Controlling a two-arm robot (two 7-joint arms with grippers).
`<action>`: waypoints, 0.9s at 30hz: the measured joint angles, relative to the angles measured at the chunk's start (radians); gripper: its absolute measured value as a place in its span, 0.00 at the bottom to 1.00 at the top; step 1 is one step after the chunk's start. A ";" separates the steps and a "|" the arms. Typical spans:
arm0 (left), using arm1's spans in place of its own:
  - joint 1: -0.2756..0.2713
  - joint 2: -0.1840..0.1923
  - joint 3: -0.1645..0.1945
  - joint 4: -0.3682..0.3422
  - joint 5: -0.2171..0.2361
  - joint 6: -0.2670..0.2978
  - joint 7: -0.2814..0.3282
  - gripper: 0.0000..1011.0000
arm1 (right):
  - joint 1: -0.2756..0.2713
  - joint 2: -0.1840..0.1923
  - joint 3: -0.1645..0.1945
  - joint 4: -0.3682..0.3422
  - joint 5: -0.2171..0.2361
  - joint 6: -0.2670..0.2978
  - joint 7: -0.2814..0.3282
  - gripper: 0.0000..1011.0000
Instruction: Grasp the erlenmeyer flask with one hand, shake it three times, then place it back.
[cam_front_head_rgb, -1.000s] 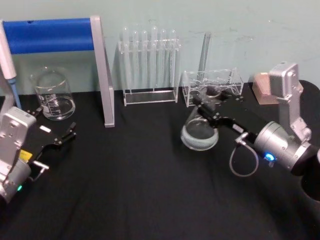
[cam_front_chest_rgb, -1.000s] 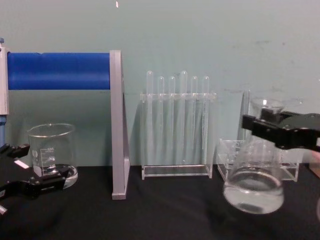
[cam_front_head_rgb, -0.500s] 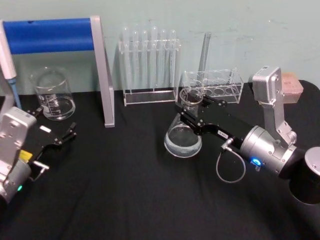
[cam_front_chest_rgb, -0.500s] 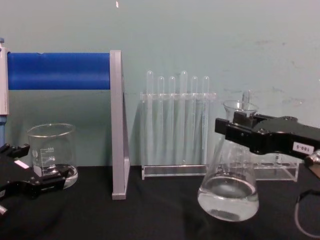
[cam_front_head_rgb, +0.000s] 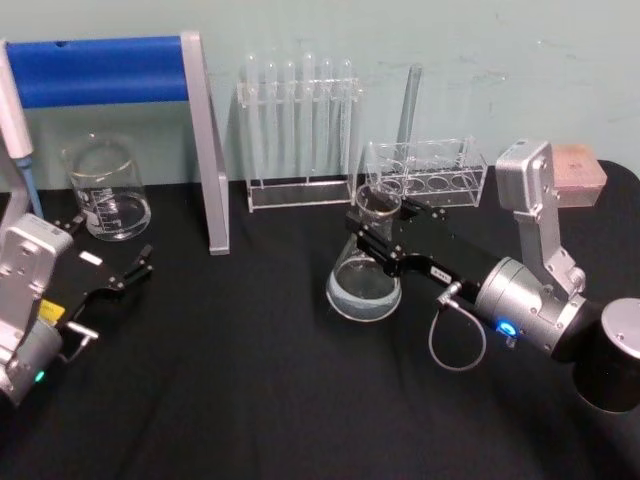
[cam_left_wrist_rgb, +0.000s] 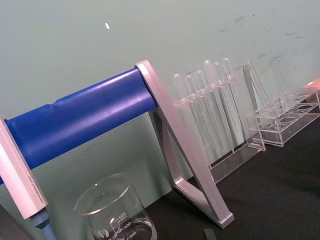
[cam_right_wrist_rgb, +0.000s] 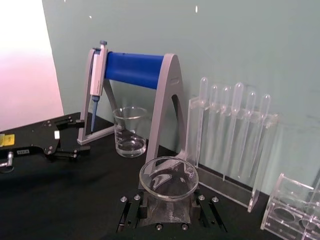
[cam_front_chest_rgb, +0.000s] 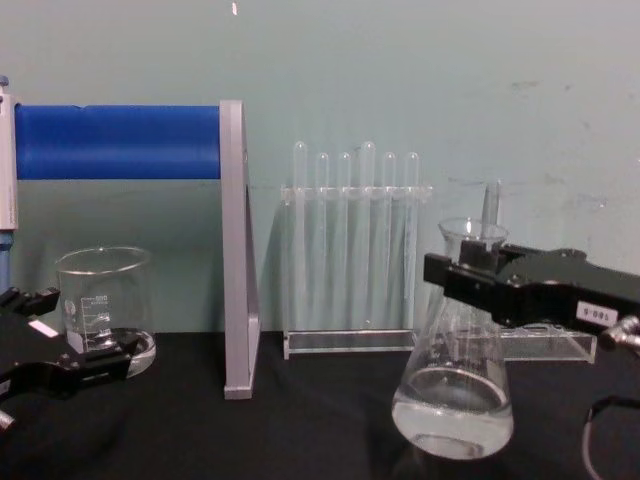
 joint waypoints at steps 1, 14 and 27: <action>0.000 0.000 0.000 0.000 0.000 0.000 0.000 0.99 | 0.000 -0.001 -0.002 0.004 -0.001 -0.001 0.000 0.45; 0.000 0.000 0.000 0.000 0.000 0.000 0.000 0.99 | -0.001 -0.015 -0.021 0.053 -0.007 -0.019 0.009 0.45; 0.000 0.000 0.000 0.000 0.000 0.000 0.000 0.99 | -0.004 -0.024 -0.030 0.082 -0.006 -0.010 0.011 0.45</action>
